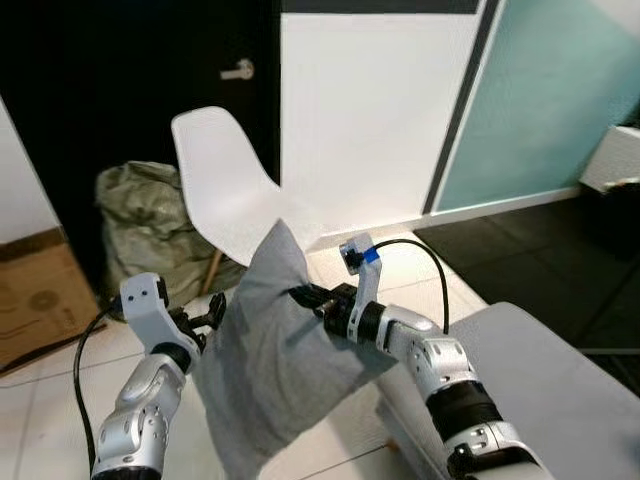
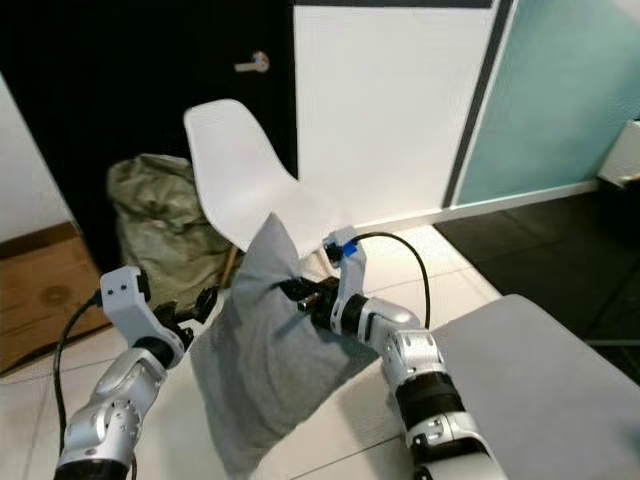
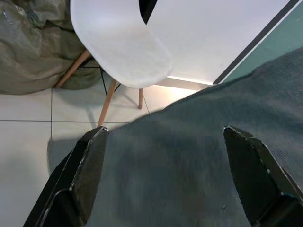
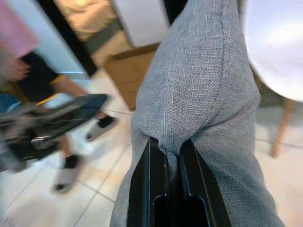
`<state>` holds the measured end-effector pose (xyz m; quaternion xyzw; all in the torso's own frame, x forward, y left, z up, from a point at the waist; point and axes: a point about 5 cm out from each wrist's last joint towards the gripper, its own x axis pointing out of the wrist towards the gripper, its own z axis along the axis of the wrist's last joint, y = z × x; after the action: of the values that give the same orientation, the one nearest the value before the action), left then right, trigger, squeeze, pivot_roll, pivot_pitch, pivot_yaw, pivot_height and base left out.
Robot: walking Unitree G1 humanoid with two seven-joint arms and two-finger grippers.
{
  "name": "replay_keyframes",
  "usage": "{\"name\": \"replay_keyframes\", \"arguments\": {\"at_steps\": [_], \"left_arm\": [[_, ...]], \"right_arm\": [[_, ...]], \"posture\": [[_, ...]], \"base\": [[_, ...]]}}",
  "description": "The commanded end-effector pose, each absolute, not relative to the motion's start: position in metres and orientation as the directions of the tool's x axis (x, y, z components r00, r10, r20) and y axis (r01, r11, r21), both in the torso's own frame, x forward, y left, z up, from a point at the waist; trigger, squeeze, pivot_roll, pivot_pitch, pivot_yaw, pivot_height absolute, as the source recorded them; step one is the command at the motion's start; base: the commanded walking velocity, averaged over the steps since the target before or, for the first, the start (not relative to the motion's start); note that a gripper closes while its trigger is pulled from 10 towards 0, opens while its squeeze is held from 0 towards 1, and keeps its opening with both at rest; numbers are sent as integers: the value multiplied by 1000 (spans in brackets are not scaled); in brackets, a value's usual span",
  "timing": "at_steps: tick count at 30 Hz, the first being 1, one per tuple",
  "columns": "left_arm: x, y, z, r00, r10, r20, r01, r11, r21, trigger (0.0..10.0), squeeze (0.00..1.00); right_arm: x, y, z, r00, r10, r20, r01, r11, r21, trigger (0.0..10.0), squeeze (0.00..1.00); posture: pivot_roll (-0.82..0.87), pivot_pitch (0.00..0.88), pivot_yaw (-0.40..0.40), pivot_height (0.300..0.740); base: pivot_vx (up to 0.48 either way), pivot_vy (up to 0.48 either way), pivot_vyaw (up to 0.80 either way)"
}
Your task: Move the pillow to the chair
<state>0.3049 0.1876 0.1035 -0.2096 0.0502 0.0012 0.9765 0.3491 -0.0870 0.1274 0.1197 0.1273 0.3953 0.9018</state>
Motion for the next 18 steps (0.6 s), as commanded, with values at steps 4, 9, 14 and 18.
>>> {"name": "replay_keyframes", "arguments": {"at_steps": [4,9,14,18], "left_arm": [[308,184,105,995,-26,-94,-14,915,-404,10000,0],[311,183,109,996,-40,-78,5,915,-403,10000,0],[313,183,111,997,-45,-69,14,916,-402,10000,0],[312,180,110,996,-57,-69,24,915,-402,10000,0]], "right_arm": [[358,-98,142,728,682,-65,-641,712,287,10000,0],[362,-103,142,759,647,-68,-607,742,284,10000,0],[367,-103,145,778,624,-68,-586,761,277,10000,0],[368,-102,147,785,616,-55,-581,765,279,10000,0]], "posture": [[-139,0,-47,740],[-138,0,-47,740],[-139,0,-45,740],[-139,0,-43,740]], "base": [[289,0,0],[395,0,0],[465,0,0],[462,0,0]]}}
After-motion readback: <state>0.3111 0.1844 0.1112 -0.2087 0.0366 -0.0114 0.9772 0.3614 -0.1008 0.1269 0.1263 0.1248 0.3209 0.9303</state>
